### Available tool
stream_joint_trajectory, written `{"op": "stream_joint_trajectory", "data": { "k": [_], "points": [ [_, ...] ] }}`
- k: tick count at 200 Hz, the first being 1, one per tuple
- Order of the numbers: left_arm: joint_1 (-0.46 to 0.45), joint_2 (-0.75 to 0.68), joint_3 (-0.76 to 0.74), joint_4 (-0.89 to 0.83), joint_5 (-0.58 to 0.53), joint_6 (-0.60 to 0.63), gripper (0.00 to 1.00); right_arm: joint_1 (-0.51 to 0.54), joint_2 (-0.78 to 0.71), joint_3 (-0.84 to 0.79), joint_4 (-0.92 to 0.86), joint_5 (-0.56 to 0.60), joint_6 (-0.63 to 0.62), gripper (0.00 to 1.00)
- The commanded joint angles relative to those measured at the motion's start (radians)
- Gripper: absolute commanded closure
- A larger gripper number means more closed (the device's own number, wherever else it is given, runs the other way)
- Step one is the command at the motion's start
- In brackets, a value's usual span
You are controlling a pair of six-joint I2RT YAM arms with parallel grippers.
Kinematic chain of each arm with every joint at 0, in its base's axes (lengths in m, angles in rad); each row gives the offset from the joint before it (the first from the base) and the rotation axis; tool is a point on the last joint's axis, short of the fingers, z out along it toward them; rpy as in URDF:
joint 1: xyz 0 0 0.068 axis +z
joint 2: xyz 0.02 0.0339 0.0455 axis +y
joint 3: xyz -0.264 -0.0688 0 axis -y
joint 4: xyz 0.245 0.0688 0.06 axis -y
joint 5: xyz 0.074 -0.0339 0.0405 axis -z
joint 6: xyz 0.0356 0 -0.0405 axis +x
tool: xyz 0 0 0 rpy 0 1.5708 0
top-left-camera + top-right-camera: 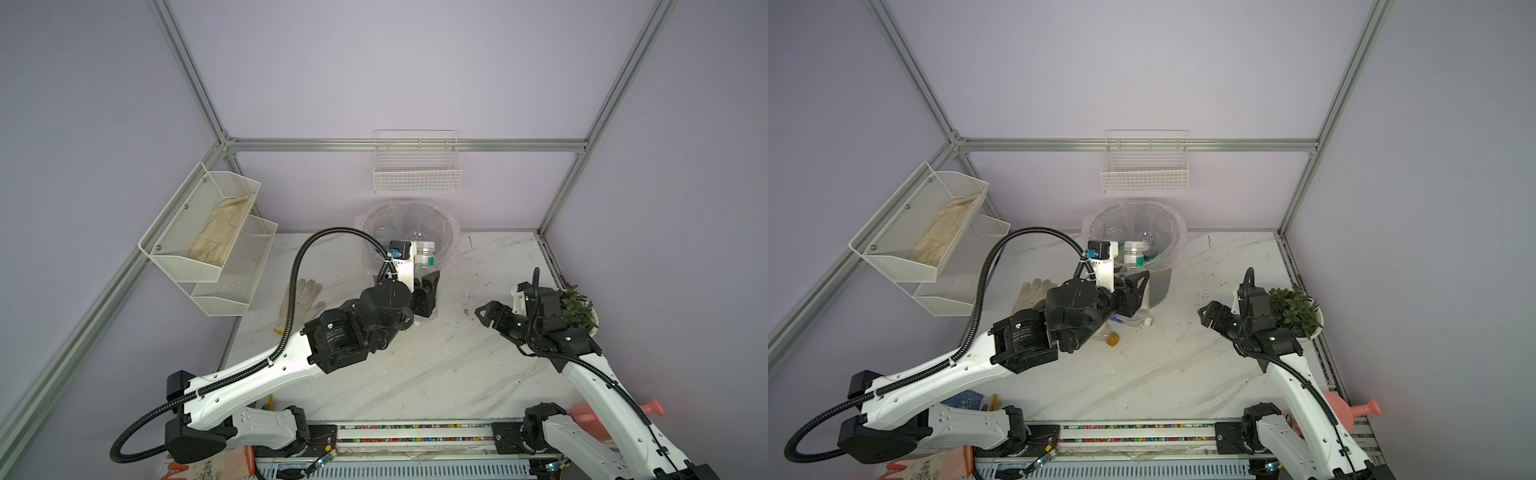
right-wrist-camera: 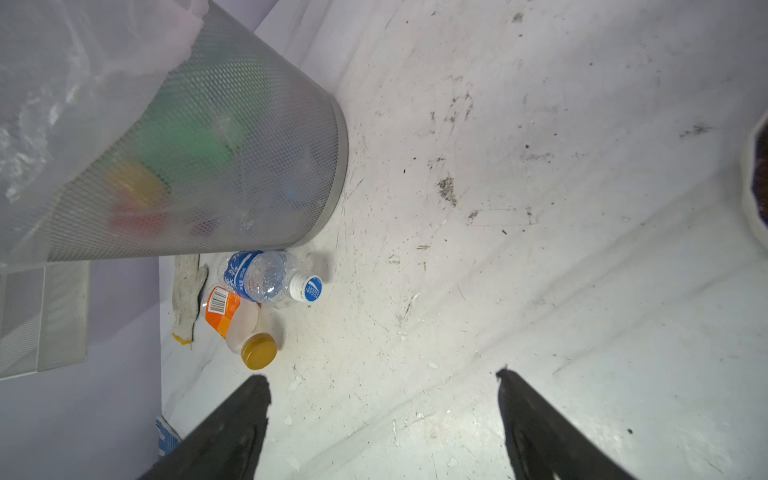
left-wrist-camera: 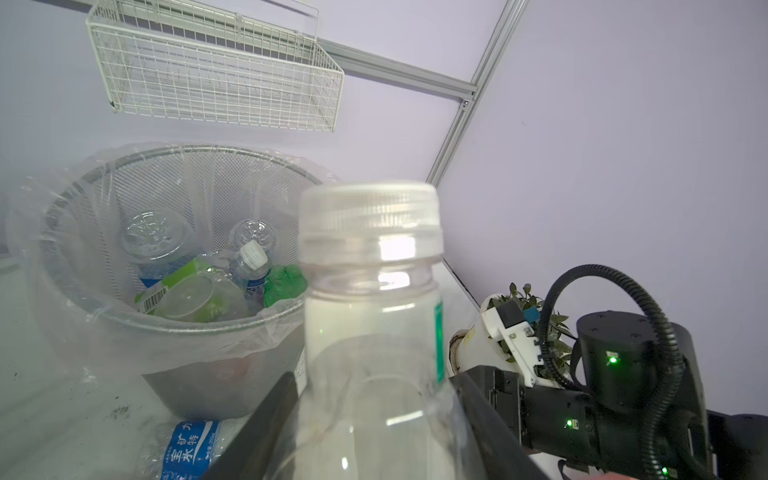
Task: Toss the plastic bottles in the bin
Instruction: 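Lift the green-capped bottle with the left gripper and carry it over the bin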
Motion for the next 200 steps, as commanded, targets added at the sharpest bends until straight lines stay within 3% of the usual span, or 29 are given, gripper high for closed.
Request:
{"op": "stream_joint_trajectory", "data": {
  "k": [1, 94, 200],
  "points": [
    [0.004, -0.04, 0.028, 0.081, -0.046, 0.082, 0.59, 0.059, 0.016, 0.003, 0.058, 0.073, 0.063, 0.12],
    [0.004, -0.058, 0.105, 0.207, -0.061, 0.375, 0.59, 0.206, 0.055, -0.008, 0.109, 0.137, 0.131, 0.12],
    [0.004, -0.143, 0.073, 0.294, -0.069, 0.503, 0.6, 0.335, 0.089, -0.012, 0.168, 0.175, 0.17, 0.12]
  ]
}}
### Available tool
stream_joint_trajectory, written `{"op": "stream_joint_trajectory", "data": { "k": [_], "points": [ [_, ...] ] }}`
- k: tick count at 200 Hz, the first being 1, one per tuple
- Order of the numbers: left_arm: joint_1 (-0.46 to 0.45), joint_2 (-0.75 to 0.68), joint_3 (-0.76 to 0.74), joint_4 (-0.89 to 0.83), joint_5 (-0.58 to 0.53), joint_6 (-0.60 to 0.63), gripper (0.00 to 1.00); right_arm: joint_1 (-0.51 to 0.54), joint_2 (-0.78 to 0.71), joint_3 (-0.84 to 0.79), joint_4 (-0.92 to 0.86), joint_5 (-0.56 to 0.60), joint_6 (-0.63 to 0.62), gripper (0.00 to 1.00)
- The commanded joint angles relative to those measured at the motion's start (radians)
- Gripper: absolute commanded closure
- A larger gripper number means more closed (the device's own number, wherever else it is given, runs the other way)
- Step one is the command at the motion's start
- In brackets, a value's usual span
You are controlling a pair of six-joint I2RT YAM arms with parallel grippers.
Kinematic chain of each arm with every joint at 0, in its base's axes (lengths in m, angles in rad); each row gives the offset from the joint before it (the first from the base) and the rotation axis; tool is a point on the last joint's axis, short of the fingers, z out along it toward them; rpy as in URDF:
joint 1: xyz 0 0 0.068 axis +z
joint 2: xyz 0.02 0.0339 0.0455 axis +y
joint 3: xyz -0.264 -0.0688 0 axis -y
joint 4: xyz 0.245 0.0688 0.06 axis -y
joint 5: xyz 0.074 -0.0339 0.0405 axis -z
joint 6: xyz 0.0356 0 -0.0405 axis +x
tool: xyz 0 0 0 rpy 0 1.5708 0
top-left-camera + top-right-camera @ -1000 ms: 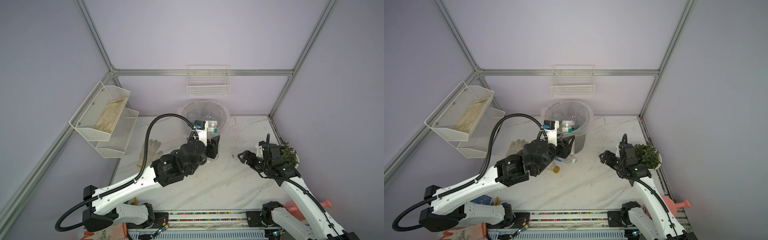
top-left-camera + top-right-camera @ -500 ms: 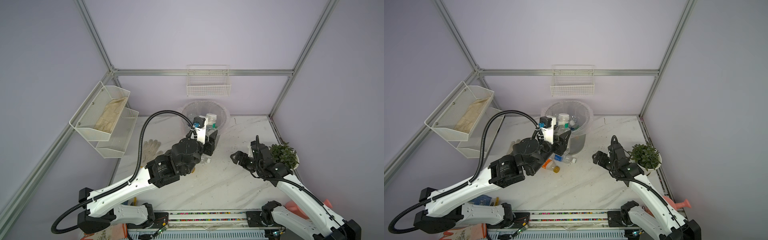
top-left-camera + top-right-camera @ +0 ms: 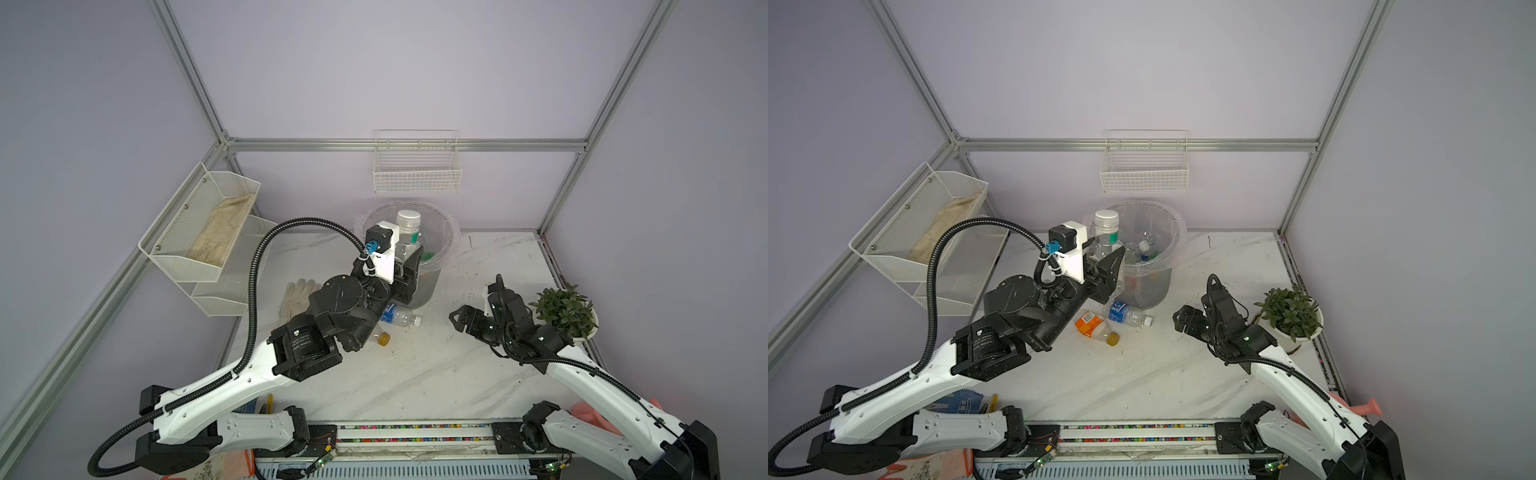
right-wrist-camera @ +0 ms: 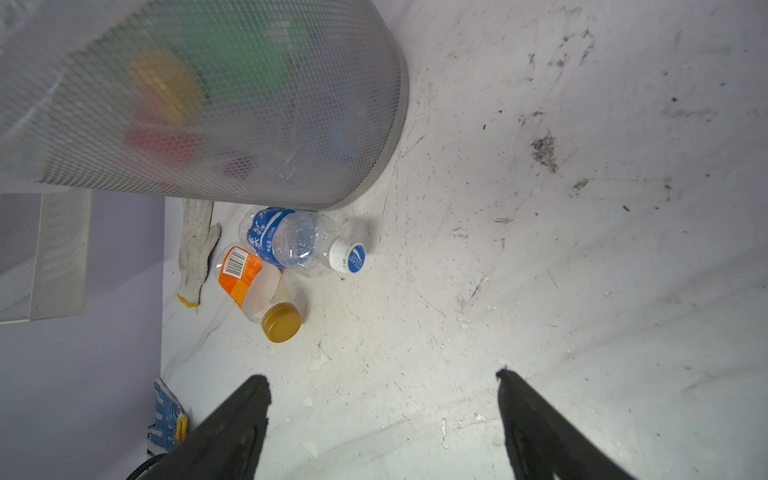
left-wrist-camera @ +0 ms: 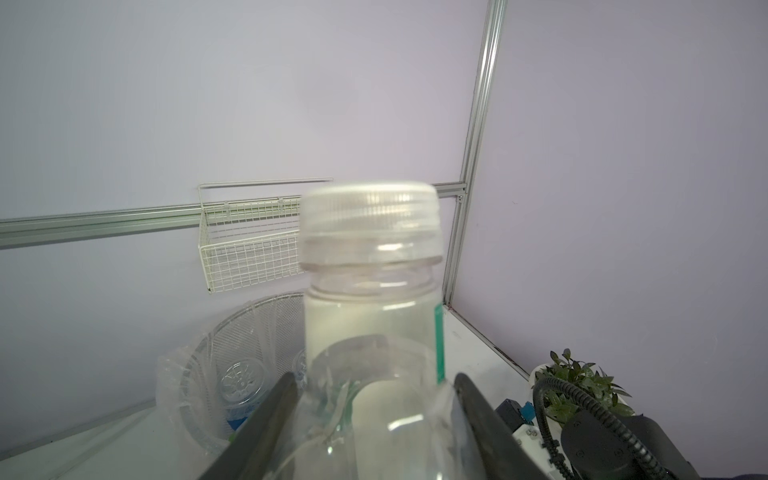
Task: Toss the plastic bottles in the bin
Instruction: 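Lift the green-capped bottle with the left gripper and carry it over the bin, then open the left gripper over the bin to drop the green-capped bottle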
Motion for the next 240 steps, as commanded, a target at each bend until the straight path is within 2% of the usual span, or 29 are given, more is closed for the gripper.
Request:
{"op": "stream_joint_trajectory", "data": {
  "k": [1, 121, 159, 240],
  "points": [
    [0.004, -0.029, 0.065, 0.073, -0.012, 0.054, 0.6, 0.029, 0.005, -0.012, 0.043, 0.019, 0.033, 0.12],
    [0.004, -0.06, 0.054, 0.146, -0.008, 0.144, 0.61, 0.121, 0.061, 0.011, 0.061, 0.08, 0.062, 0.12],
    [0.004, -0.036, 0.052, 0.198, -0.035, 0.193, 0.61, 0.122, 0.06, 0.018, 0.053, 0.087, 0.062, 0.12],
    [0.036, 0.044, 0.106, 0.238, 0.015, 0.245, 0.61, 0.125, 0.06, 0.031, 0.044, 0.097, 0.057, 0.12]
  ]
}}
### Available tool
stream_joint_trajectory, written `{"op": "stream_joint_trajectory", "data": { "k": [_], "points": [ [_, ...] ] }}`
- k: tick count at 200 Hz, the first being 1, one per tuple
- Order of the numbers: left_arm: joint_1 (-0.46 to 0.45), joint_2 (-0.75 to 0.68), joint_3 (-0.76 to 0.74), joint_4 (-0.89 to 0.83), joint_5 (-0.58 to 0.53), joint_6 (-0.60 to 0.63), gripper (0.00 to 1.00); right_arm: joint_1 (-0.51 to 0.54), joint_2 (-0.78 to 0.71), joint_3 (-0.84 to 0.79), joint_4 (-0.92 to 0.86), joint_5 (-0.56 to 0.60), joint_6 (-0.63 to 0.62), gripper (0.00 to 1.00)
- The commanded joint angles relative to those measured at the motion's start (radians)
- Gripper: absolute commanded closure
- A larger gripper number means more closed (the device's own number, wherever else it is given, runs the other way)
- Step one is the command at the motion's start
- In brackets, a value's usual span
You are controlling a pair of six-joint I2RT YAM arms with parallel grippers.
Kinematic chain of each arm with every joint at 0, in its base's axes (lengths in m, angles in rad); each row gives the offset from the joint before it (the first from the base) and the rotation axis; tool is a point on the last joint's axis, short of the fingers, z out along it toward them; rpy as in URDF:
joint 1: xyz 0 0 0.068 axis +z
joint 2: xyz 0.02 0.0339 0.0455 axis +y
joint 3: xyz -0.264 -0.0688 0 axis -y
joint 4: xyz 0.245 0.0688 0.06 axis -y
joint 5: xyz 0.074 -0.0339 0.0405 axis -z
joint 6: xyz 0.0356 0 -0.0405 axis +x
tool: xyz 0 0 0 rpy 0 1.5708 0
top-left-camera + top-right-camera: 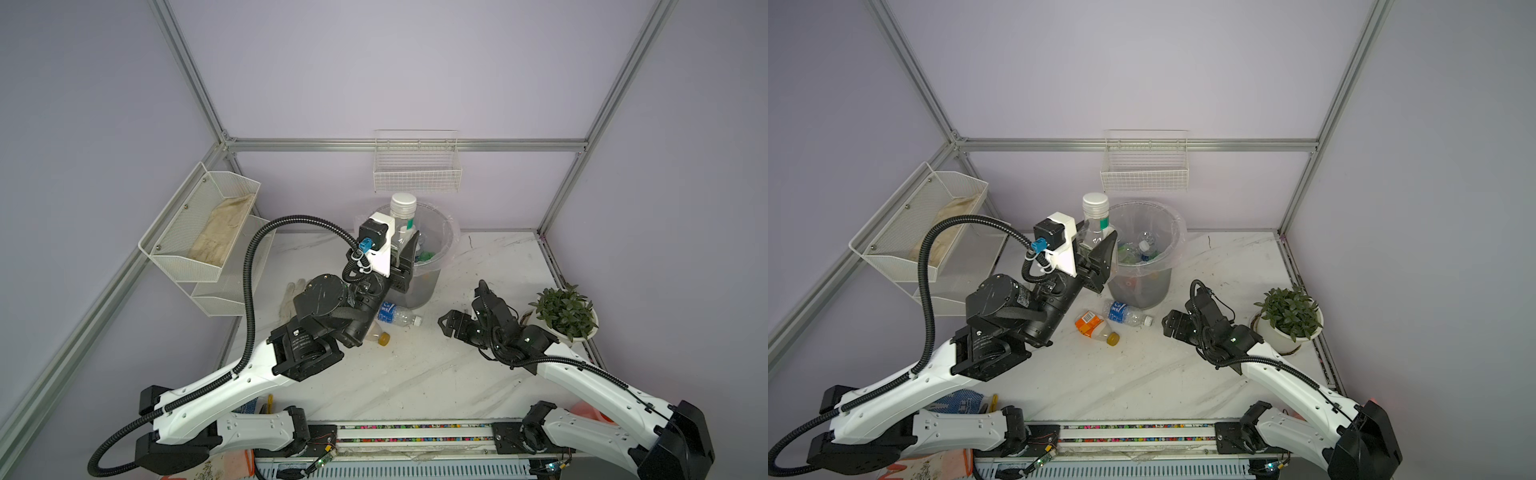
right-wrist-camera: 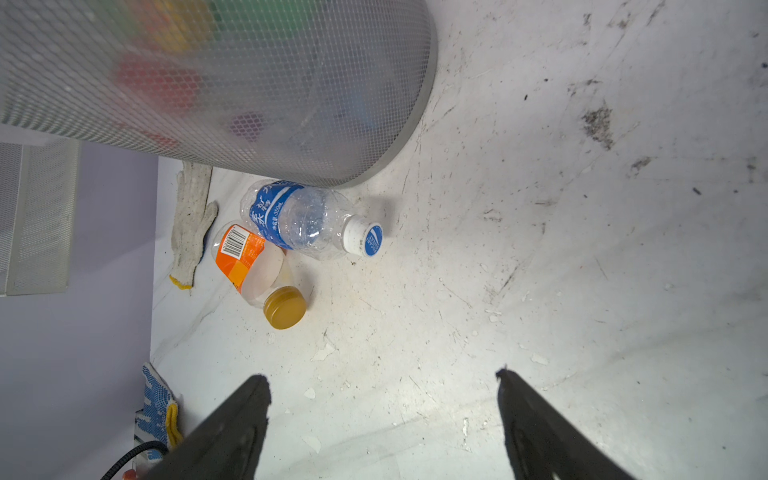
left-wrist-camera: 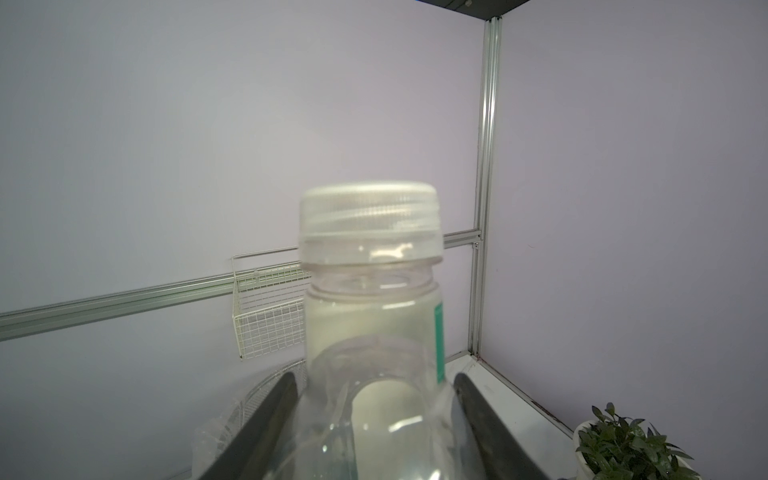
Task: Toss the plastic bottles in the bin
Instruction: 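Open the left gripper over the bin to drop the green-capped bottle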
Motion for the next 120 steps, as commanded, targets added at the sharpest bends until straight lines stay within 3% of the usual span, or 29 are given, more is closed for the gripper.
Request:
{"op": "stream_joint_trajectory", "data": {
  "k": [1, 93, 109, 120],
  "points": [
    [0.028, 0.021, 0.107, 0.047, 0.028, 0.034, 0.61, 0.008, -0.006, 0.029, 0.003, 0.021, 0.015, 0.12],
    [0.287, 0.277, 0.346, -0.175, 0.247, -0.2, 0.61, 0.013, -0.057, 0.058, -0.049, 0.037, 0.011, 0.12],
    [0.347, 0.382, 0.423, -0.278, 0.324, -0.253, 0.59, 0.012, -0.062, 0.067, -0.057, 0.038, 0.01, 0.12],
    [0.399, 0.464, 0.509, -0.377, 0.386, -0.28, 0.51, 0.014, -0.066, 0.073, -0.059, 0.038, 0.012, 0.12]
  ]
}}
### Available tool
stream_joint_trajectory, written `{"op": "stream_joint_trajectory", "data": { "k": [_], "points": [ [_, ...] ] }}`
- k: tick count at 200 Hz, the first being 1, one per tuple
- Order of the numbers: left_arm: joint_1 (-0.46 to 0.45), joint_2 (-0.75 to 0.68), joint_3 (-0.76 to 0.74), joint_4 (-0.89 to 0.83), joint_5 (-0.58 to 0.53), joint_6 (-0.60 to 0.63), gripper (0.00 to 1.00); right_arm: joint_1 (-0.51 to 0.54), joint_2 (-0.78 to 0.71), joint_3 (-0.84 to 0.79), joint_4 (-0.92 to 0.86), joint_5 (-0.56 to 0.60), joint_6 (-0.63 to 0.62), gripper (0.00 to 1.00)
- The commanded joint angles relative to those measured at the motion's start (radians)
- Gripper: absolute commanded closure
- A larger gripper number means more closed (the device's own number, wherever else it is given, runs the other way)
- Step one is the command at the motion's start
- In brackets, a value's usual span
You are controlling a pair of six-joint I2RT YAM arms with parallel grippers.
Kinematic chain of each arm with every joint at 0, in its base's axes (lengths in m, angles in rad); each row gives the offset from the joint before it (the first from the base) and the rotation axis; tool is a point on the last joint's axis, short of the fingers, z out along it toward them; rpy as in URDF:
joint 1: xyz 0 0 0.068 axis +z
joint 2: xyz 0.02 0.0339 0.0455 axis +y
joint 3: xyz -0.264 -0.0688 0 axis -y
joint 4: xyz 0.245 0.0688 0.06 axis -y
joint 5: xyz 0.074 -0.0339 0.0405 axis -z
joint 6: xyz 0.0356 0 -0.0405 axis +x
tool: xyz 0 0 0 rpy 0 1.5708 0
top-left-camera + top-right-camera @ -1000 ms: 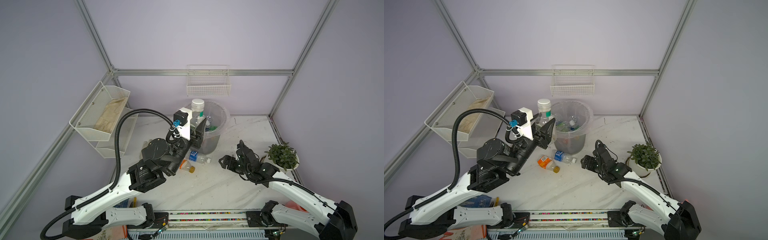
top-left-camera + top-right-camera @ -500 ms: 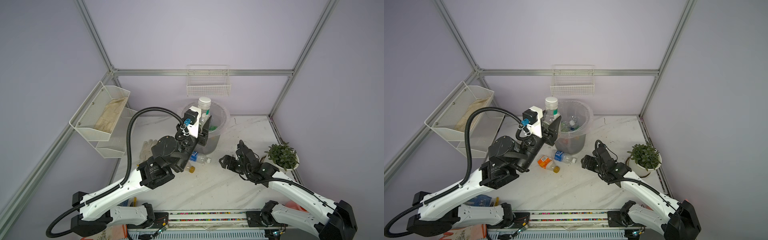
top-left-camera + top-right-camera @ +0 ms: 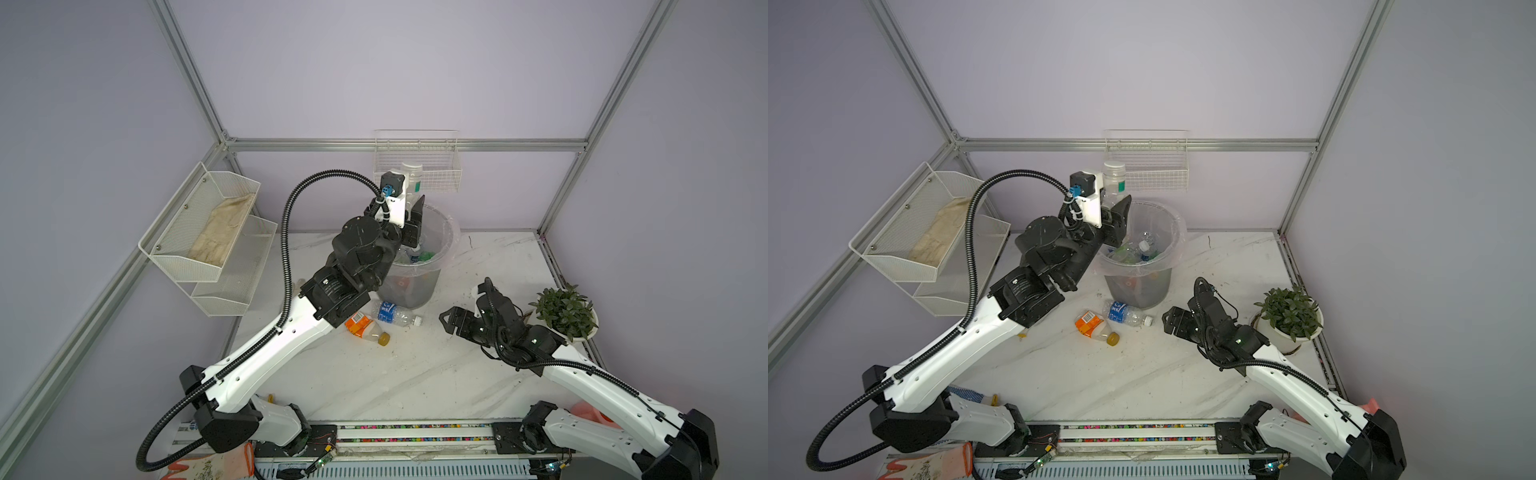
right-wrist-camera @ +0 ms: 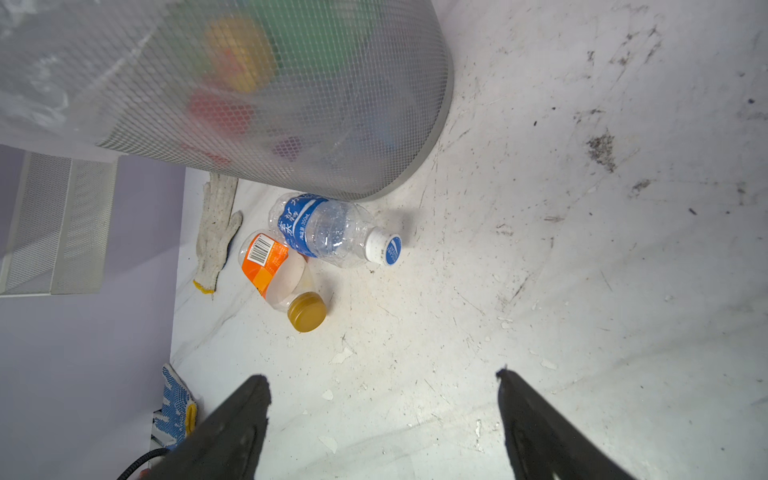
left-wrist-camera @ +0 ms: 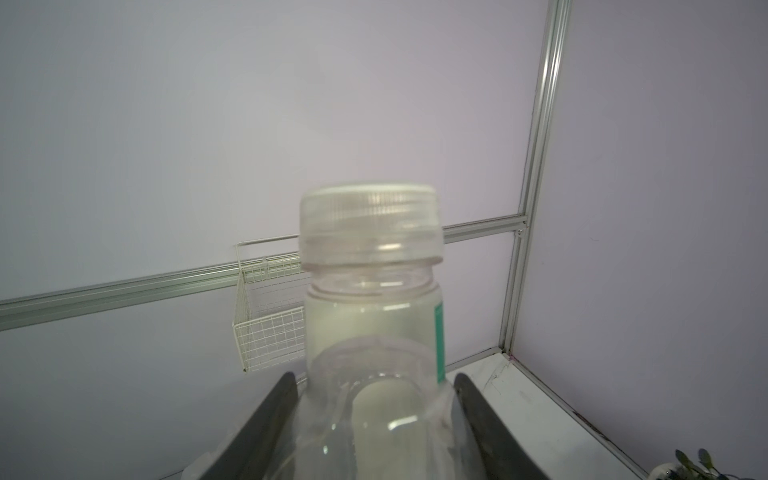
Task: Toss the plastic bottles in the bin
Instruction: 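Open the left gripper over the bin to drop the green-capped bottle, then withdraw the left gripper toward the robot while the right gripper lowers to the orange-labelled bottle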
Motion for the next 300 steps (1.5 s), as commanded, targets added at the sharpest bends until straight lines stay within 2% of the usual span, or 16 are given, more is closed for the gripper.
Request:
{"op": "stream_joint_trajectory", "data": {
  "k": [1, 7, 15, 19, 32, 46, 84, 154, 200, 252, 300],
  "points": [
    [0.086, 0.145, 0.196, -0.208, 0.157, -0.108, 0.5, 0.007, -0.02, 0.032, -0.035, 0.02, 0.011, 0.12],
    [0.106, 0.194, 0.268, -0.289, 0.152, -0.126, 0.36, 0.007, -0.022, 0.035, -0.038, 0.019, 0.01, 0.12],
    [0.119, 0.257, 0.377, -0.403, 0.134, -0.143, 0.04, 0.007, -0.022, 0.042, -0.045, 0.017, 0.006, 0.12],
    [0.121, 0.283, 0.432, -0.459, 0.138, -0.138, 0.0, 0.007, -0.022, 0.046, -0.049, 0.018, 0.006, 0.12],
    [0.117, 0.321, 0.552, -0.561, 0.133, -0.138, 0.0, 0.007, -0.03, 0.05, -0.06, 0.026, 0.002, 0.12],
    [0.108, 0.277, 0.542, -0.546, 0.135, -0.152, 0.0, 0.007, -0.036, 0.045, -0.056, 0.029, 0.002, 0.12],
    [0.067, 0.066, 0.32, -0.372, 0.12, -0.162, 0.0, 0.007, -0.007, 0.036, -0.033, 0.016, 0.001, 0.12],
    [0.044, -0.264, -0.034, -0.258, 0.078, -0.208, 0.0, 0.029, 0.014, 0.043, -0.015, 0.012, -0.043, 0.12],
    [0.044, -0.442, -0.257, -0.252, 0.059, -0.254, 0.0, 0.169, 0.067, 0.099, 0.044, 0.03, -0.125, 0.08],
    [0.044, -0.609, -0.478, -0.29, 0.032, -0.319, 0.0, 0.385, 0.293, 0.223, 0.026, 0.166, -0.163, 0.07],
    [0.044, -0.777, -0.648, -0.387, -0.003, -0.402, 0.0, 0.476, 0.48, 0.325, 0.026, 0.228, -0.204, 0.07]
  ]
}}
